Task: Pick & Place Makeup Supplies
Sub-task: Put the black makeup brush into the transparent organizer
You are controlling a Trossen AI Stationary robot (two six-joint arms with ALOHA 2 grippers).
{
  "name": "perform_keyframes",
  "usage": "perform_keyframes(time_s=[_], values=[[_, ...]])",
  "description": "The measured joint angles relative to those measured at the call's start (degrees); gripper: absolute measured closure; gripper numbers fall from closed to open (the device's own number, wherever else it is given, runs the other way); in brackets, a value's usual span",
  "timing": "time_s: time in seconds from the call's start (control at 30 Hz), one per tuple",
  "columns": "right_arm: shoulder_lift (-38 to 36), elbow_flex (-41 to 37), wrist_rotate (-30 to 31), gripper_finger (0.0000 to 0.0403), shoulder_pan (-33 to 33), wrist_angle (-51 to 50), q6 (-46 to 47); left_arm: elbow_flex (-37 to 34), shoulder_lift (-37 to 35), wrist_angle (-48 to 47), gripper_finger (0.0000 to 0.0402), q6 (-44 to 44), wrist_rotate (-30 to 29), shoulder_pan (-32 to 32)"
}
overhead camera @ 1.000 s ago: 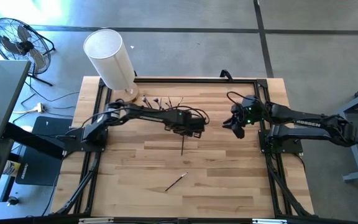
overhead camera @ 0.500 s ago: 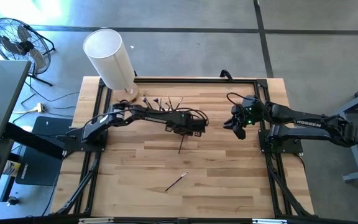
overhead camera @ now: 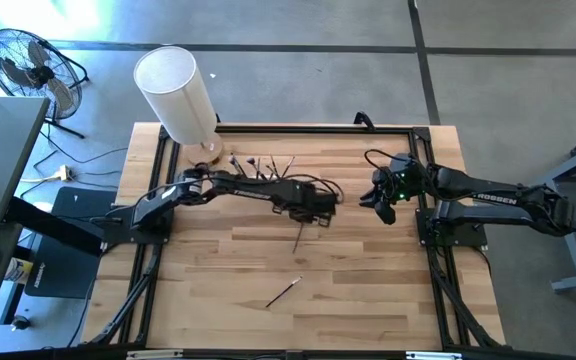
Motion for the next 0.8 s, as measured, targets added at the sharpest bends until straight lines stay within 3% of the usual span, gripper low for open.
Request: perform_keyframes(time_s=[0.17, 0.3, 0.37, 0.43, 0.6, 0.8], values=[[0.0, 0.0, 0.01, 0.0306, 0.01, 0.03, -0.81, 13.12, -0.13, -7.78, 0.039, 9.72, -6.43, -1.97], [0.0, 0.0, 0.28, 0.0306, 0.02, 0.07, -0.87, 26.34, -0.61, -13.94, 0.0391, 24.61, -9.76, -0.38], [0.02, 0.0, 0.44, 0.0306, -0.01, 0.11, -0.85, 23.4, -3.69, -8.2, 0.0392, 35.97, -9.14, 0.68], [-0.02, 0.0, 0.48, 0.0306, -0.03, 0.48, -0.81, 21.67, -6.09, -10.24, 0.0392, 44.26, -8.09, 1.36], [0.13, 0.01, 0.7, 0.0306, -0.03, 1.88, 1.36, 21.83, -6.68, -13.91, 0.0392, 48.92, -6.92, 2.15], [0.07, 0.02, 4.39, 0.0306, -0.03, 2.78, 5.03, 20.83, -6.8, -8.77, 0.0392, 56.37, -2.99, 1.99]])
